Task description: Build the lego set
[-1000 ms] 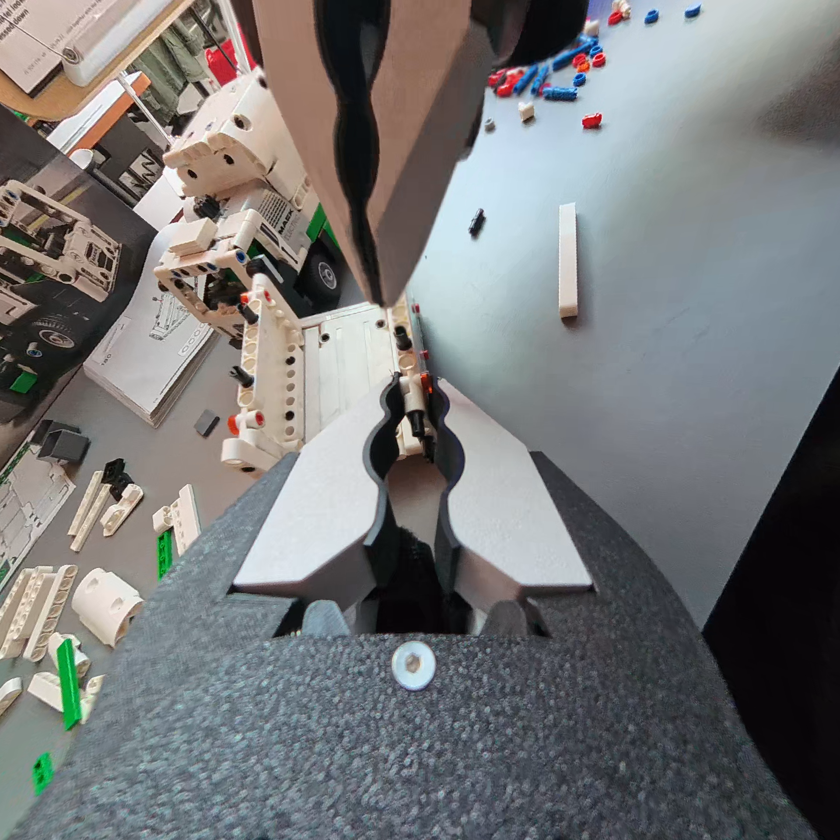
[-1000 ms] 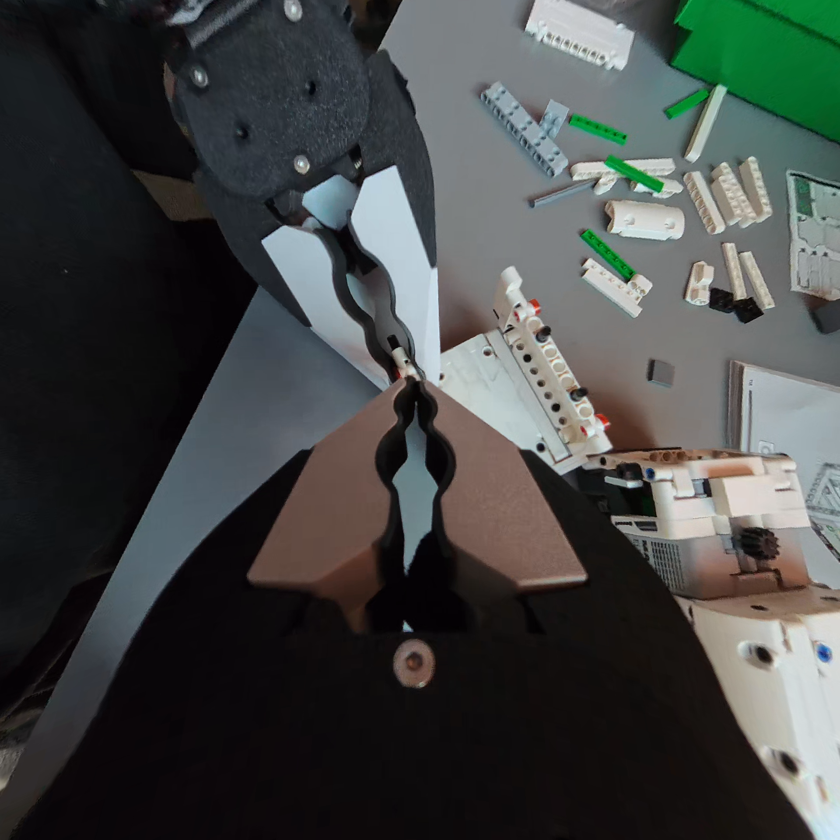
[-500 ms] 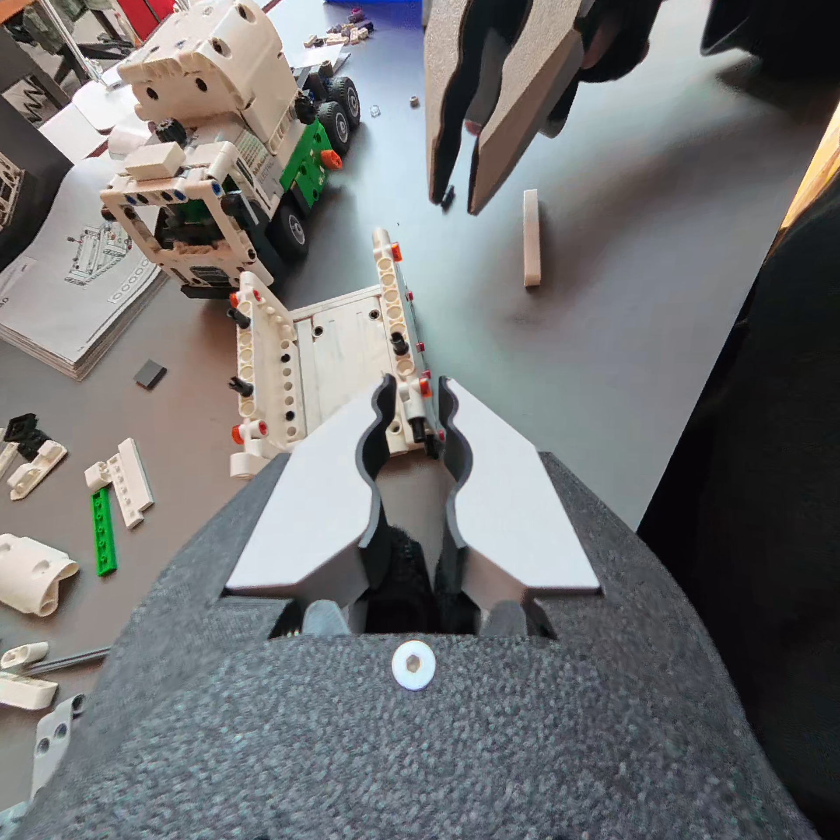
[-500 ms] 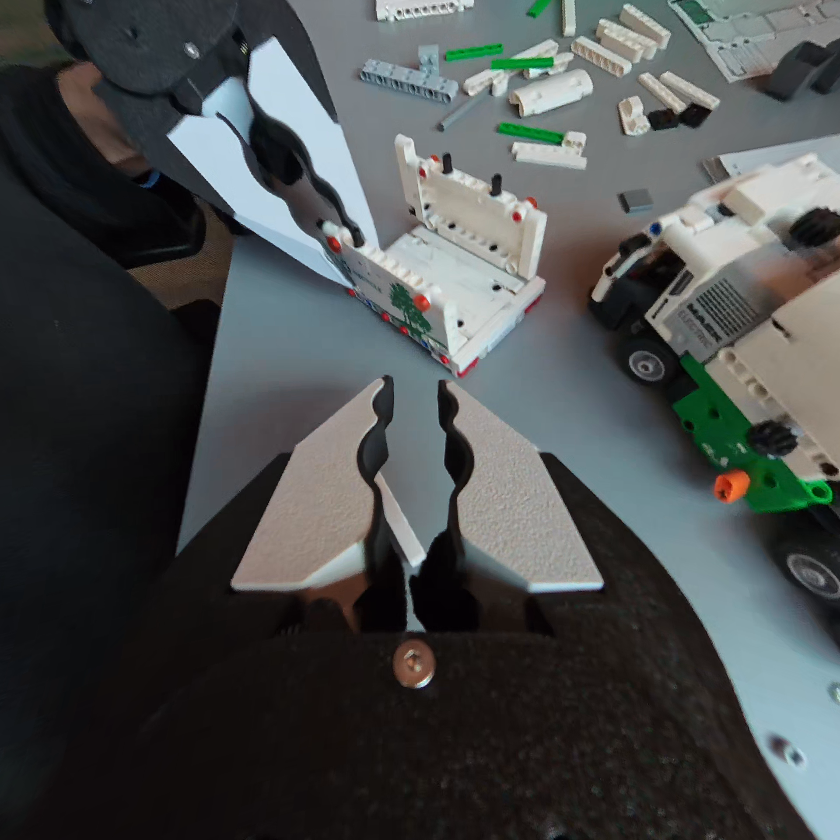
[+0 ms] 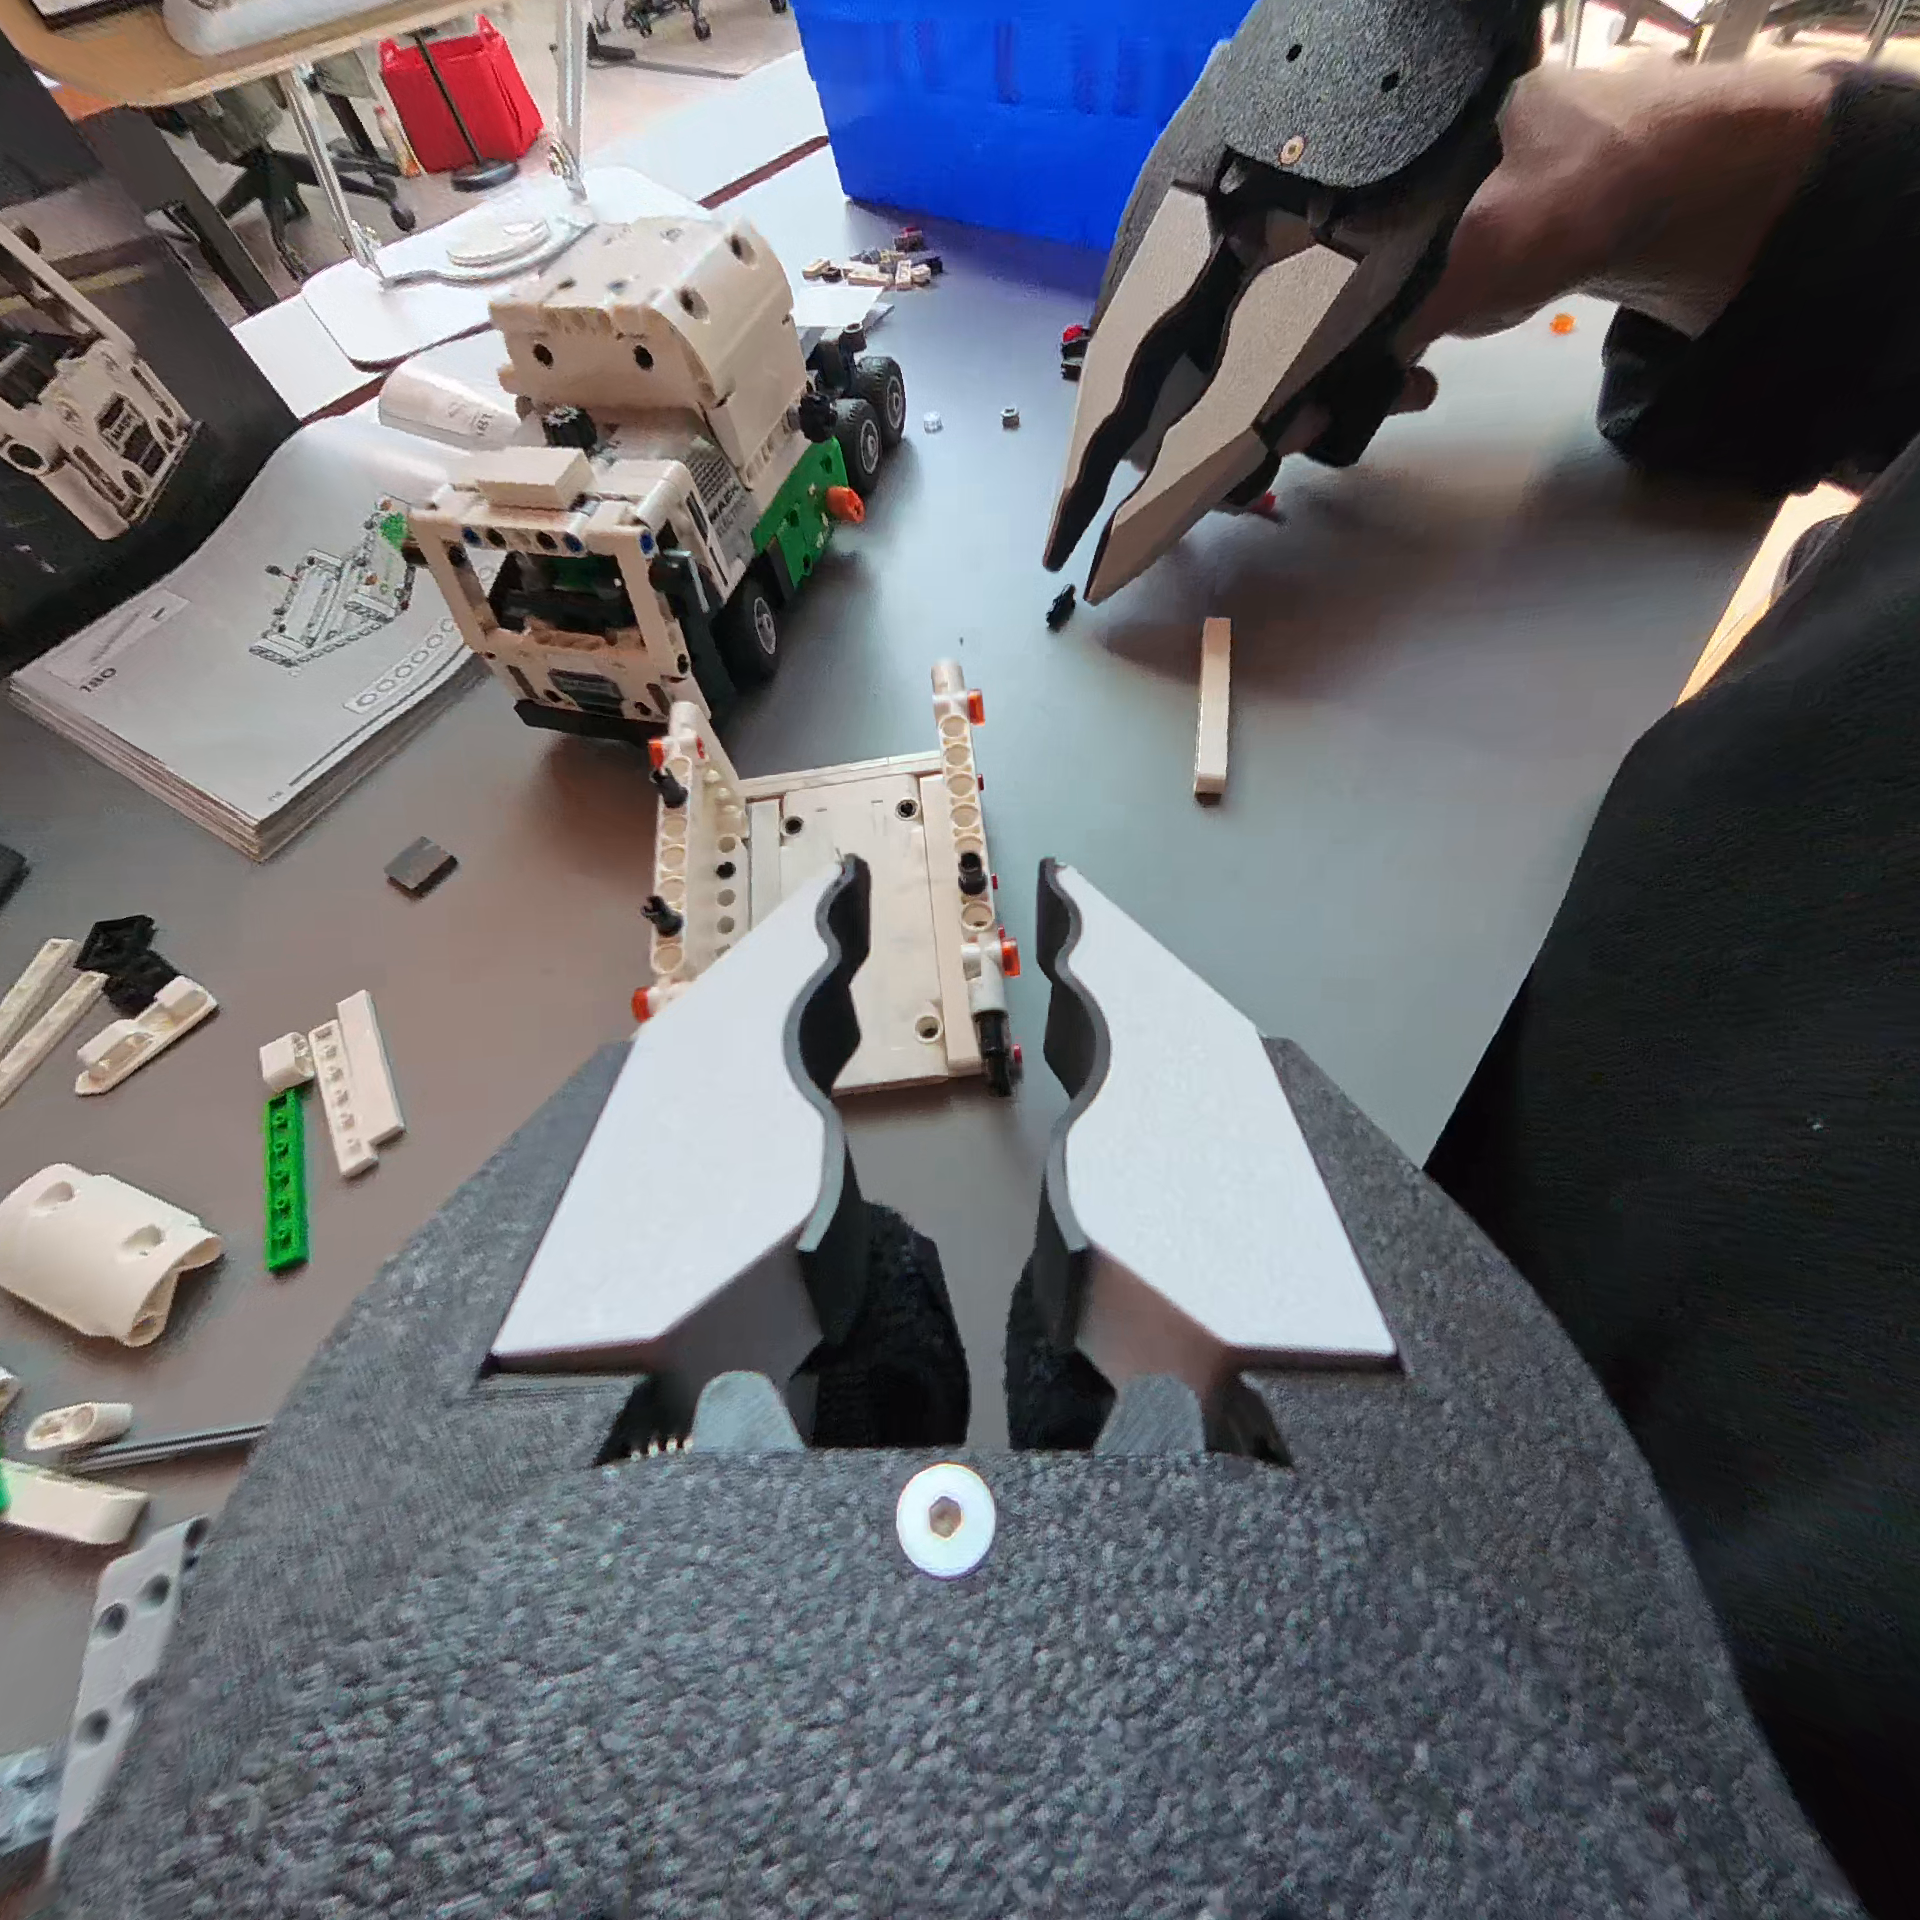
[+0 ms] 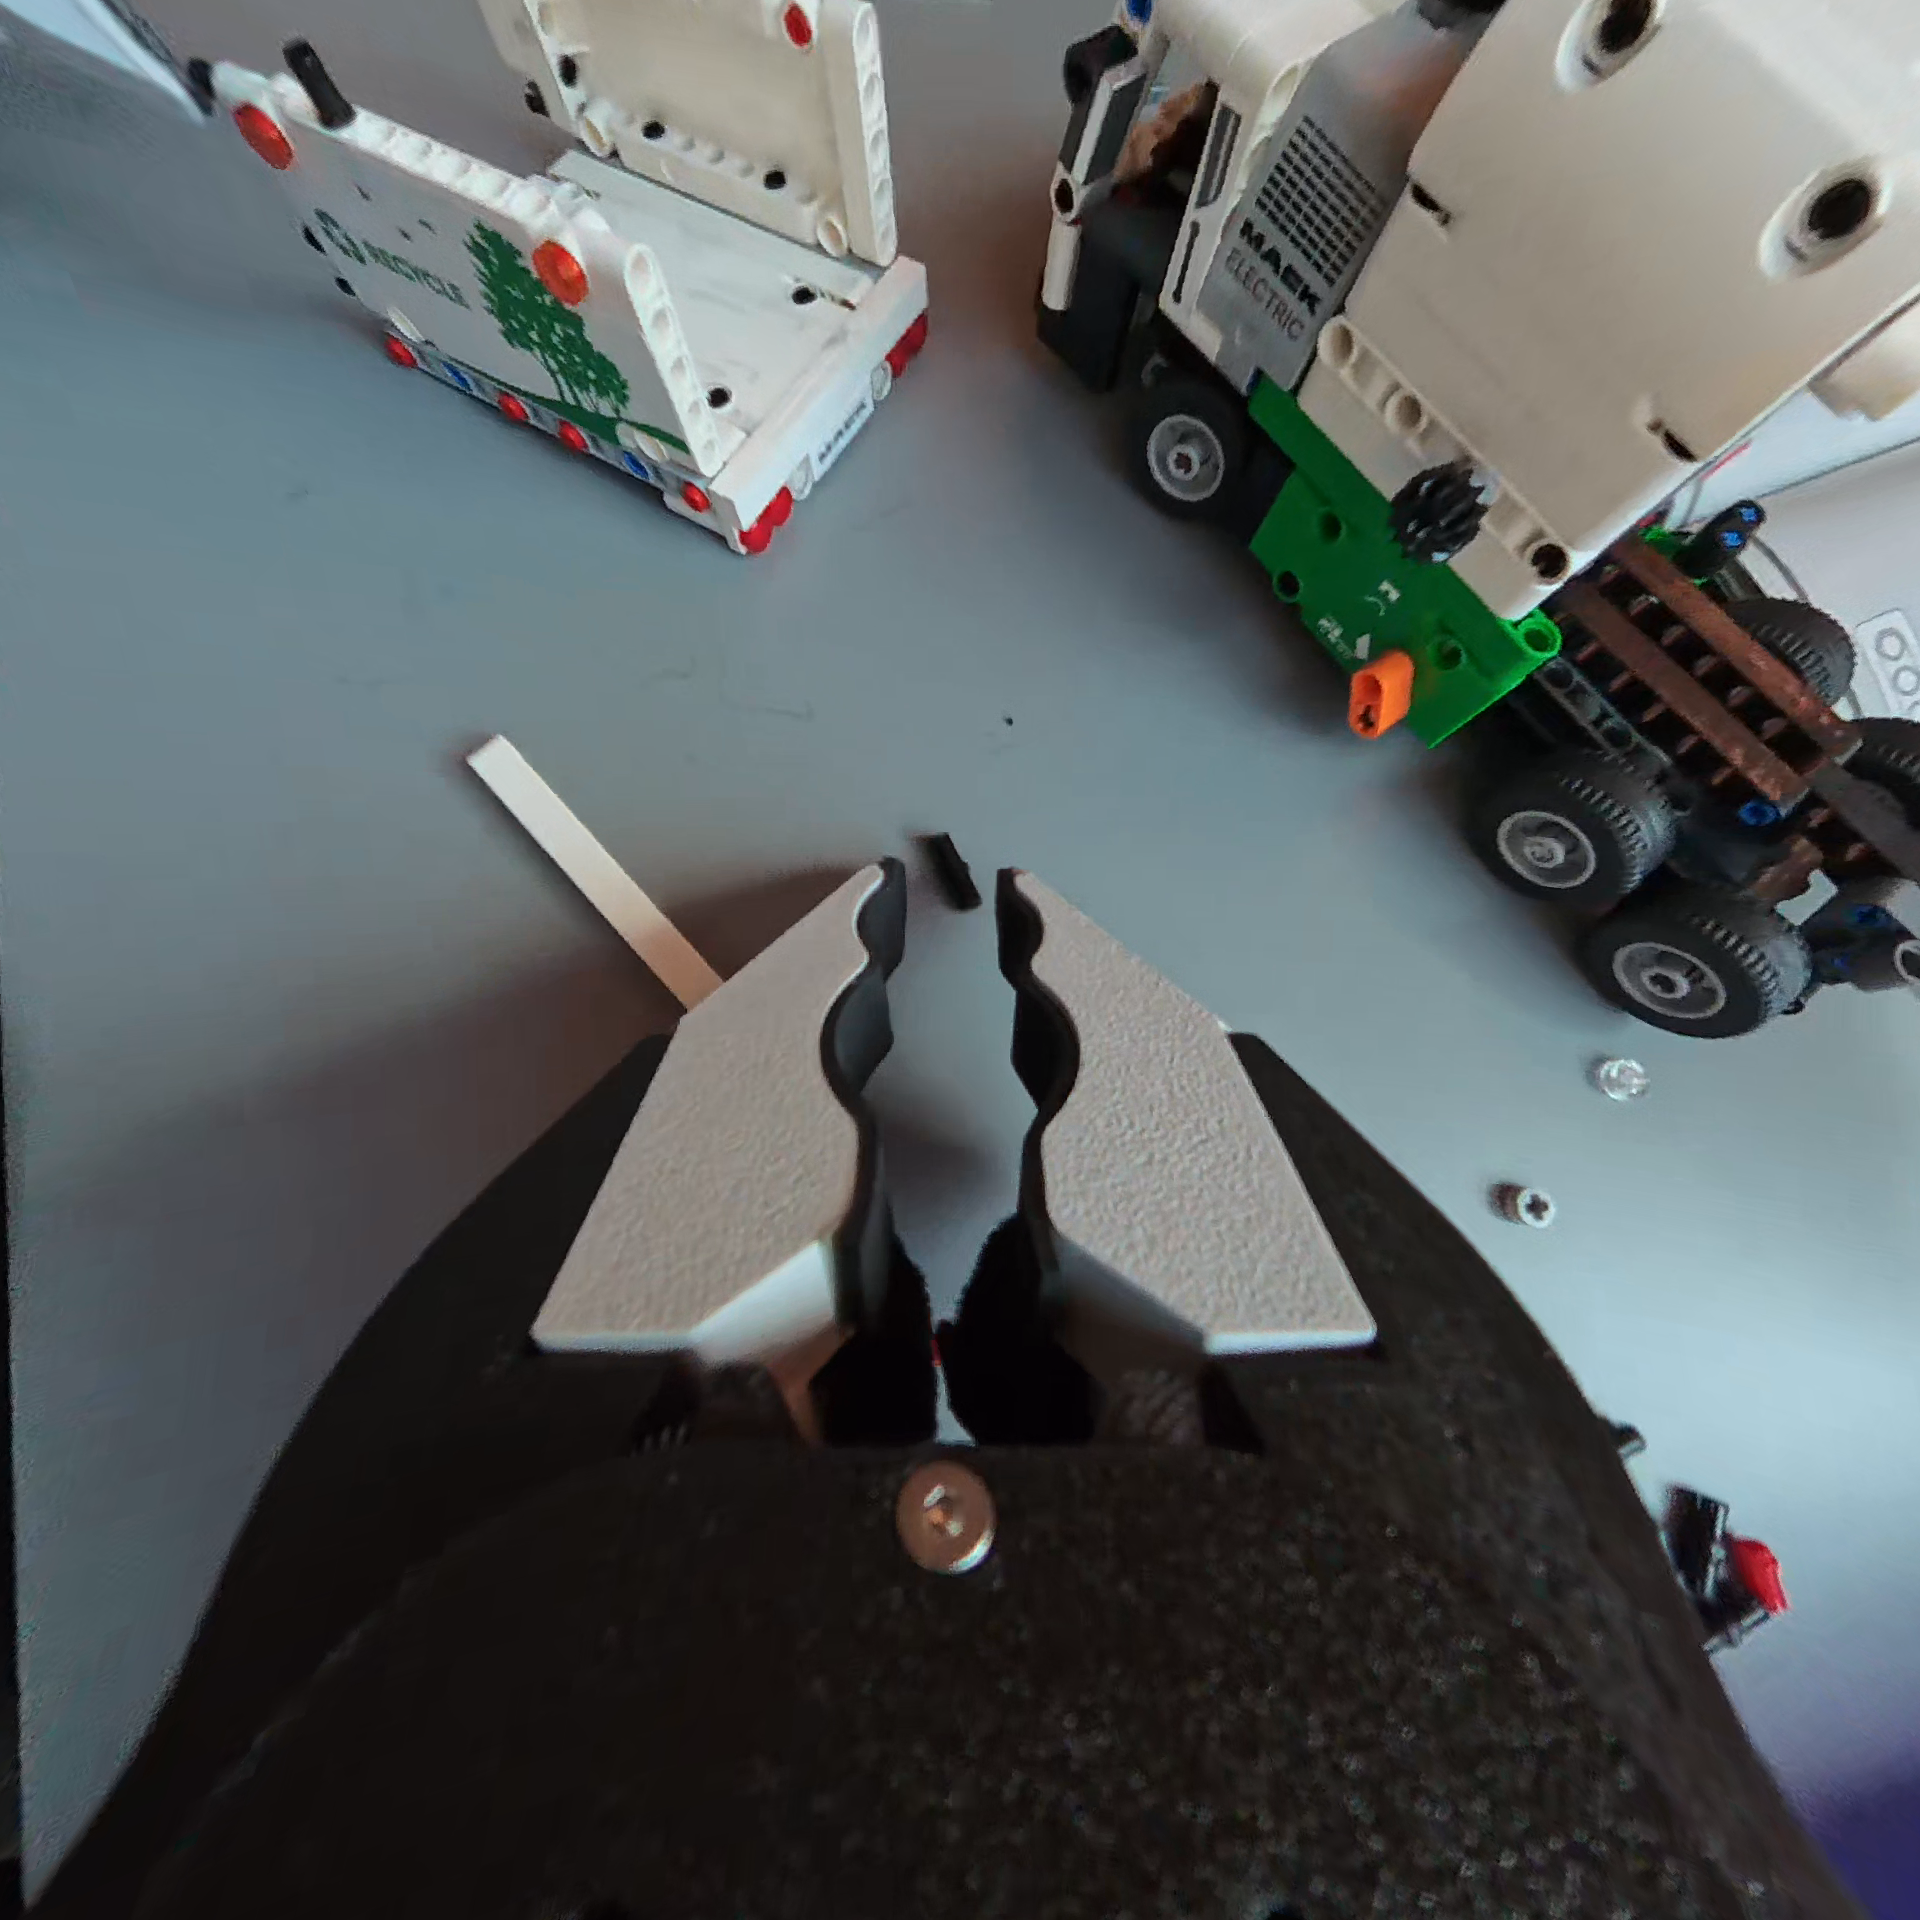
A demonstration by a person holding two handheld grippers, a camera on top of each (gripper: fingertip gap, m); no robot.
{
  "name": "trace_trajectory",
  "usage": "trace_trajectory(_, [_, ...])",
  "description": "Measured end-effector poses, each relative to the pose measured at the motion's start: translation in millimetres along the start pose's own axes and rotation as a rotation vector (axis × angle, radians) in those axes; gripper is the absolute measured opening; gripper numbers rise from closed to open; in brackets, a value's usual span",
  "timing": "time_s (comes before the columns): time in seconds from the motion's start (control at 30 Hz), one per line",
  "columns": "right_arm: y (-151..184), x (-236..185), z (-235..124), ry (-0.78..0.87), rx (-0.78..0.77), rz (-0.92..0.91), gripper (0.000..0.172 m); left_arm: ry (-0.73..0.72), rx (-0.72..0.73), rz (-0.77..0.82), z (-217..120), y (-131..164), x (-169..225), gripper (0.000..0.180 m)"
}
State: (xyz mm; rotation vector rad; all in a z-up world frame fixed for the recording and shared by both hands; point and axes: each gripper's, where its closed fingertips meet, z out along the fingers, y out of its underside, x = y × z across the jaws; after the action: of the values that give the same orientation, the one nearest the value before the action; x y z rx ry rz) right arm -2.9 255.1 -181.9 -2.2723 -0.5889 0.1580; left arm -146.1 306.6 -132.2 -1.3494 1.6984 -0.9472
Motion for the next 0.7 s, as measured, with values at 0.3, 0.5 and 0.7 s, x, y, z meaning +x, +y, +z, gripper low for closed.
trace_trajectory(0.3, [-1, -9, 9, -0.102, -0.028, -0.085, 0.004, 0.01, 0.029, -0.09, 6, -34, 18, 0.013])
trace_trajectory(0.5, [-78, -66, -34, -0.027, 0.325, -0.323, 0.003, 0.232, 0.169, -0.352, 9, -63, 44, 0.016])
trace_trajectory(0.7, [-108, -137, -63, 0.04, 0.46, -0.523, 0.003, 0.422, 0.205, -0.435, -14, -67, 91, 0.014])
